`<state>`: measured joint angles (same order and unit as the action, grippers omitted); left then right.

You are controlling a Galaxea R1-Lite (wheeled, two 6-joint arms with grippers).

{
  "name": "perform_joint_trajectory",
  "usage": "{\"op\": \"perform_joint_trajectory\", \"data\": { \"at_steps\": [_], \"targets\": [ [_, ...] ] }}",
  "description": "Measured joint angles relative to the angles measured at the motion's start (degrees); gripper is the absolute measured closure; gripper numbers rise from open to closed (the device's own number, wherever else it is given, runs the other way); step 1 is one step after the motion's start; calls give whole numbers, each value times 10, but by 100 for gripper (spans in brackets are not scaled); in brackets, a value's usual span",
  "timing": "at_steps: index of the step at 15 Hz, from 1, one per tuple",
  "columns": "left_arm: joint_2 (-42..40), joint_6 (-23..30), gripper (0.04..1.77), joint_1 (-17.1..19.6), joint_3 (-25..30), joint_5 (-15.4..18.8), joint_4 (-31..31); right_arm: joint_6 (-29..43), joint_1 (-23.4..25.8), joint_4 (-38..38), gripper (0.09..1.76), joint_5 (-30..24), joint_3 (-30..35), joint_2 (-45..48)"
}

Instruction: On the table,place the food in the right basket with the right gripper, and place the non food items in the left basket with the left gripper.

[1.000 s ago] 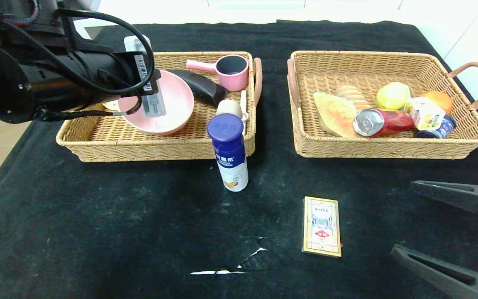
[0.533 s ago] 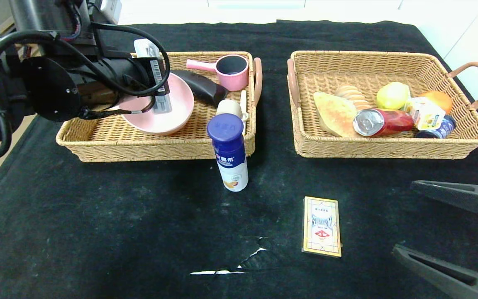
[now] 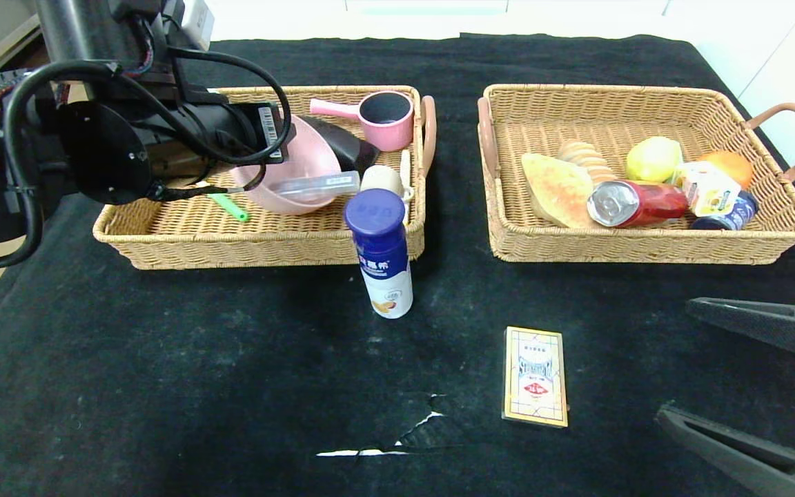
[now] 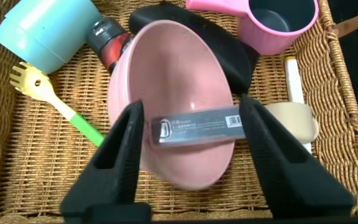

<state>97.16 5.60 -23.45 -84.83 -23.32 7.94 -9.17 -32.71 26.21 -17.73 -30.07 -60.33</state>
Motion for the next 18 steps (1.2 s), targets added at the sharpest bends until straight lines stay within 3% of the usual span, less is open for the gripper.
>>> {"op": "perform_joint_trajectory", "data": {
  "at_steps": [6,18],
  "targets": [
    [-43,-1,34,-30,42,4,-11,0,0,0,14,0,0,0],
    [-231,-33,15,-128,295,48,-13,0,3,-1,14,-1,0,1]
  ]
}}
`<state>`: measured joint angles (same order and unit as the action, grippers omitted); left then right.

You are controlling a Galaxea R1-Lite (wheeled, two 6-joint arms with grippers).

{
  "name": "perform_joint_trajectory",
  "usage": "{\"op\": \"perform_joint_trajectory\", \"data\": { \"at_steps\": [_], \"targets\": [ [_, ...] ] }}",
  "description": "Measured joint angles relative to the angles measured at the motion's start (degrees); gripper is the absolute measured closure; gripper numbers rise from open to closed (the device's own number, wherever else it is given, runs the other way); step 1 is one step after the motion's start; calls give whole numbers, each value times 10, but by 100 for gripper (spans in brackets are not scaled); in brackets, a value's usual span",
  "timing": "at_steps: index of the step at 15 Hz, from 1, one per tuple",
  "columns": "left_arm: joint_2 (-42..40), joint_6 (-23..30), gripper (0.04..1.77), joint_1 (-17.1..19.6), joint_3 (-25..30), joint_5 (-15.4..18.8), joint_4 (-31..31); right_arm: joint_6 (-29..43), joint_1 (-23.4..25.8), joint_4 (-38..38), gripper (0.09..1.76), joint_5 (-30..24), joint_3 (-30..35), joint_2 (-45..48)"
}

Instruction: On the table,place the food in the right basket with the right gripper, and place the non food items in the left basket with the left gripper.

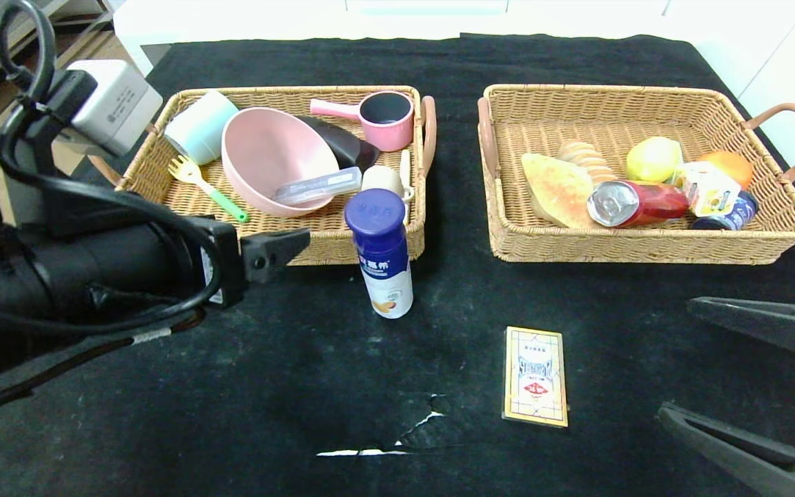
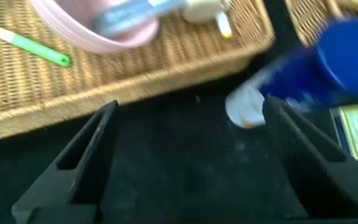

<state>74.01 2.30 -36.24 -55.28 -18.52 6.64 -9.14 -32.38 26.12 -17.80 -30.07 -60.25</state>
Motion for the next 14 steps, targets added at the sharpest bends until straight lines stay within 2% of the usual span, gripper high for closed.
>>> {"op": "perform_joint_trajectory", "data": {
  "at_steps": [4,7,10,14],
  "targets": [
    [-42,-10,13,-33,64,23,3,0,-1,-1,14,1,0,-1],
    [-57,-46,12,-52,112,48,10,0,-2,-2,14,1,1,-3],
    [-36,-50,11,-69,127,52,18,0,-2,-1,14,1,2,-8],
    [26,-51,11,-81,126,48,117,0,-2,-1,14,1,2,-10]
  ]
}}
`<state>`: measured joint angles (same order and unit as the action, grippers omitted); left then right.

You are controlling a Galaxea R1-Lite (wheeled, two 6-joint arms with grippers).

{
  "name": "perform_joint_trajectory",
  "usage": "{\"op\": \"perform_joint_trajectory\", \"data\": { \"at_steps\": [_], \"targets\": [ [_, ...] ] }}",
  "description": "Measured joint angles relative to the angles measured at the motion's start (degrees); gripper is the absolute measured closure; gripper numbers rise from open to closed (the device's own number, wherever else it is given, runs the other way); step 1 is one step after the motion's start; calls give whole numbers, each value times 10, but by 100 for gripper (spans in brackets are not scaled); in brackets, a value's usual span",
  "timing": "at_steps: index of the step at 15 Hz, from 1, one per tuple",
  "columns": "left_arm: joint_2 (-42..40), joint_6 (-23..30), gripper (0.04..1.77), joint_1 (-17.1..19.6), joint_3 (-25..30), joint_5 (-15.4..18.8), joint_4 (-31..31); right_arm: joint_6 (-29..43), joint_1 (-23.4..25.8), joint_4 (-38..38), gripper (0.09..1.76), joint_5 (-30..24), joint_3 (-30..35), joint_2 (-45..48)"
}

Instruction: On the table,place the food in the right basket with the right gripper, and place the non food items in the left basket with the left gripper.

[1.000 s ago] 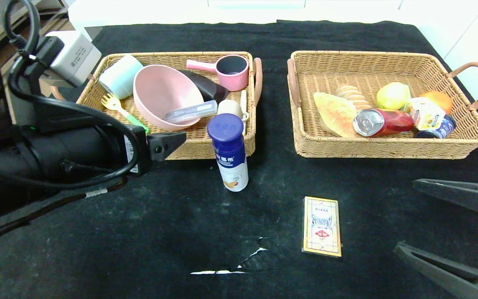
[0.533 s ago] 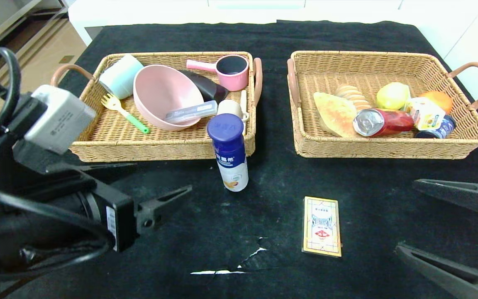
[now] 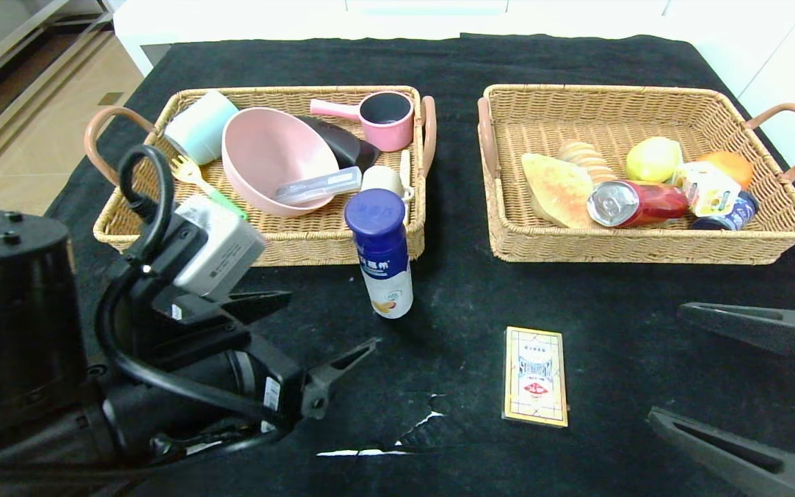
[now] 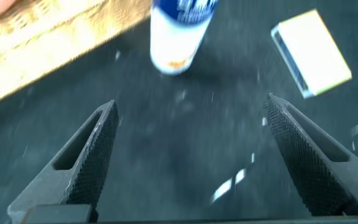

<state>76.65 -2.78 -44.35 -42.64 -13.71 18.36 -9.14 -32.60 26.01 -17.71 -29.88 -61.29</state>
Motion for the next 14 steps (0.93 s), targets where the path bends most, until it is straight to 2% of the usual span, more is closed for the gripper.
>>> {"op": "perform_joint_trajectory", "data": {
  "at_steps": [3,14],
  "targets": [
    [40,1,11,-1,-18,-4,17,0,0,0,14,0,0,0],
    [120,-2,10,2,-117,-39,18,0,-1,1,14,0,-1,4]
  ]
}}
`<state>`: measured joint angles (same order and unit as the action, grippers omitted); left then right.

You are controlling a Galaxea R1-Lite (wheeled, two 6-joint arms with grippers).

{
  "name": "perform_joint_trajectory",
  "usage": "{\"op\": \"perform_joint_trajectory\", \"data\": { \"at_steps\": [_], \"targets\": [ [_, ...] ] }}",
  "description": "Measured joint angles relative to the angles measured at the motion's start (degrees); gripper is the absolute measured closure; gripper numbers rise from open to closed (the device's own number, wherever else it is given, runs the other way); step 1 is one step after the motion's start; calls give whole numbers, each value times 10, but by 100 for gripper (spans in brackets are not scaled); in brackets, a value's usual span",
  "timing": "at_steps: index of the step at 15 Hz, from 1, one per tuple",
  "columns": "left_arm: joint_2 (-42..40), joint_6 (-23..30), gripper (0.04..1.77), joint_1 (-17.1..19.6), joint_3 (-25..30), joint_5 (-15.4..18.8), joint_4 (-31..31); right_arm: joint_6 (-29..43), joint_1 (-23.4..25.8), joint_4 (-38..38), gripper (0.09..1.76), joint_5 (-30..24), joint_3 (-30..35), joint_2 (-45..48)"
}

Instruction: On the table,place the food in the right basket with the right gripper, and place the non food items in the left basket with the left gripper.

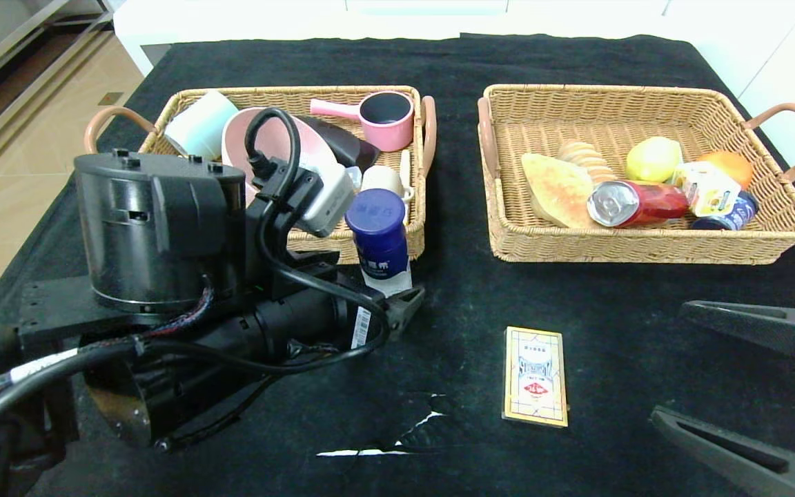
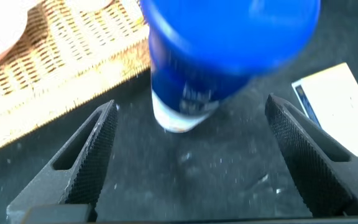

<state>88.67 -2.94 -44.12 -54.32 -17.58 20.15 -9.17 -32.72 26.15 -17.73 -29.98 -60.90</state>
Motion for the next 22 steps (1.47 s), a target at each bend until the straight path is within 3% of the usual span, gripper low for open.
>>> {"op": "perform_joint_trajectory", "data": {
  "at_steps": [17,22],
  "targets": [
    [58,-1,9,3,-29,-37,59,0,0,1,14,0,0,2],
    [61,-3,82,3,-31,-36,59,0,0,1,14,0,0,2]
  ]
}}
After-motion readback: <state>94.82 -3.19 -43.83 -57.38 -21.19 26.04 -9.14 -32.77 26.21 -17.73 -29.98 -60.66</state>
